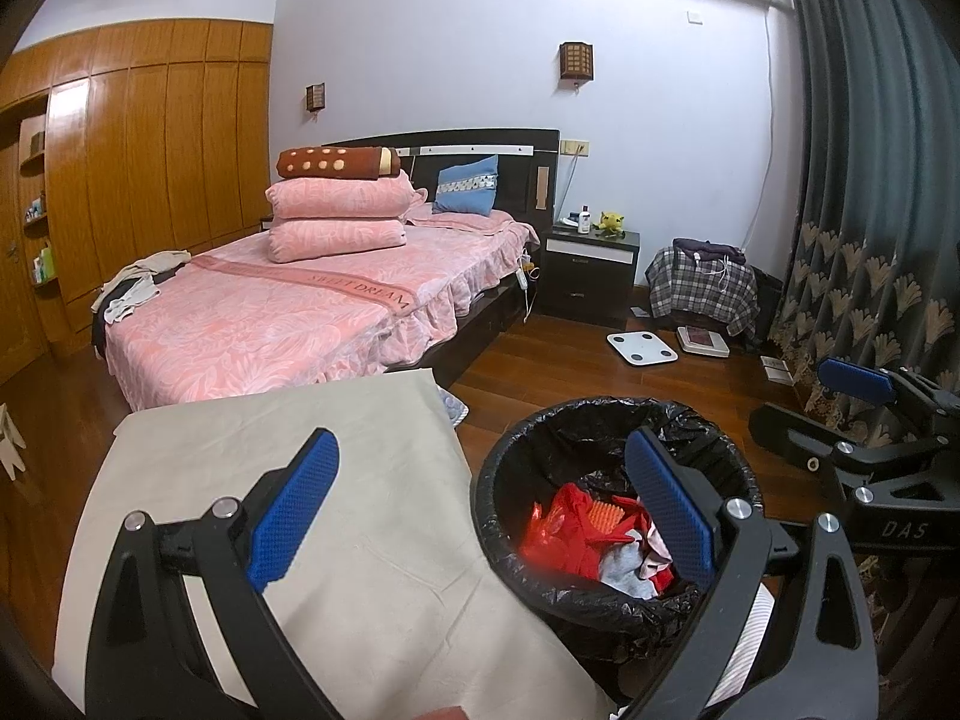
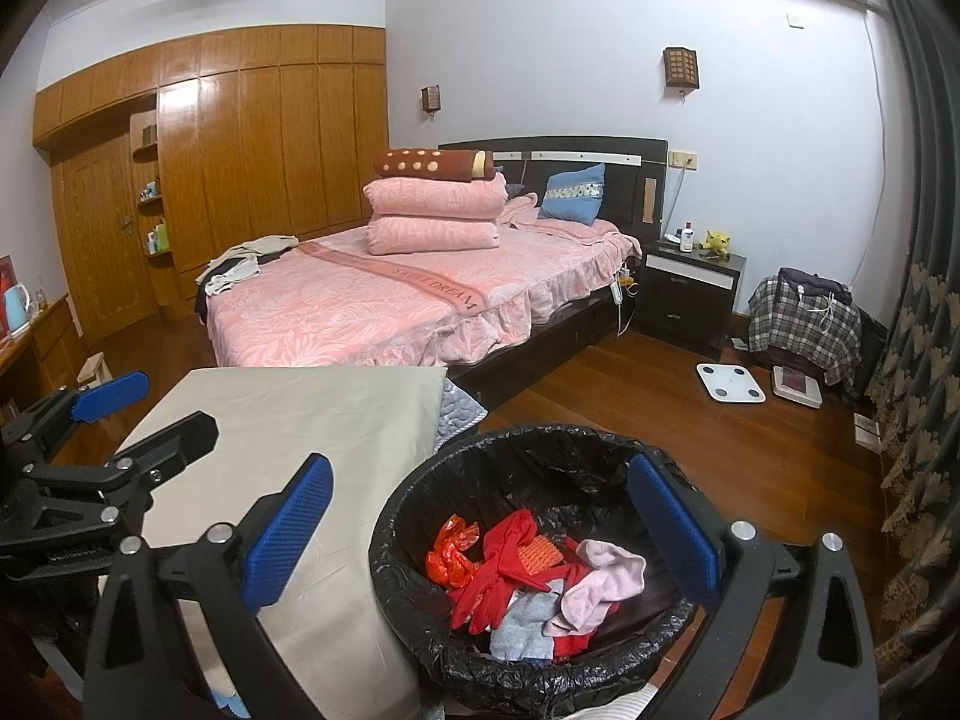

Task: Collect trash

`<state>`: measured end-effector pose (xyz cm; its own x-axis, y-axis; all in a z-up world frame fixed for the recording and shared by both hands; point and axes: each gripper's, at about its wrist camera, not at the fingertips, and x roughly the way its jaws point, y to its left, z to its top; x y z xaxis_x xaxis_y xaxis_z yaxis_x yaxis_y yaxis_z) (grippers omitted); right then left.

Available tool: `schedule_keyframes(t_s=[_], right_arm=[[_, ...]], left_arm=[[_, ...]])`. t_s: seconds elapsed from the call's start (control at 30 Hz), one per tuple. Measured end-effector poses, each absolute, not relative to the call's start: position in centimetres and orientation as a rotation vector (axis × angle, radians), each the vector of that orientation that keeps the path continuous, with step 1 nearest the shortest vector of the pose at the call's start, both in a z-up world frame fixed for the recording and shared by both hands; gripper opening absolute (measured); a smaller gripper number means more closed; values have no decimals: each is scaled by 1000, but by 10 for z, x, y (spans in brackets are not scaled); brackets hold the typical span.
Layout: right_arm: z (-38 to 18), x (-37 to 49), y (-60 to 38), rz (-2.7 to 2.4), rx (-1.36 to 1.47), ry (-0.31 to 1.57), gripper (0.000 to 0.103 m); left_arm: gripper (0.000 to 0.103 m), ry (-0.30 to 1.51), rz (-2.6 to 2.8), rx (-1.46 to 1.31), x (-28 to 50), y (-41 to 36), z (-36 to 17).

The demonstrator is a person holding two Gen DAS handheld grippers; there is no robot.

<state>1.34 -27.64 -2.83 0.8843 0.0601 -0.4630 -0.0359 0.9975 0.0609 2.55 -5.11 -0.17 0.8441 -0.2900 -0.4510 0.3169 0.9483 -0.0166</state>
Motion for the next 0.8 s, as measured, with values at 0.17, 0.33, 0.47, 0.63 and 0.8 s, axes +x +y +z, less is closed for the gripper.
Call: schedule_keyframes(t_s=[0.17,0.33,0.47,0.63,0.8], right_arm=[[-29,13,-276,49,51,481,97],[-28,13,-276,50,51,480,97],[-28,13,-276,50,50,480,97],[-28,13,-275,50,50,480,97],[-29,12,-275,51,50,479,97]], left_arm=[[94,466,-320,59,25,-52,-1],[94,467,-319,59,25,-51,-1],[94,466,-319,60,25,-52,-1],[94,465,-319,60,25,-51,-1],[94,465,-319,60,25,-51,-1]])
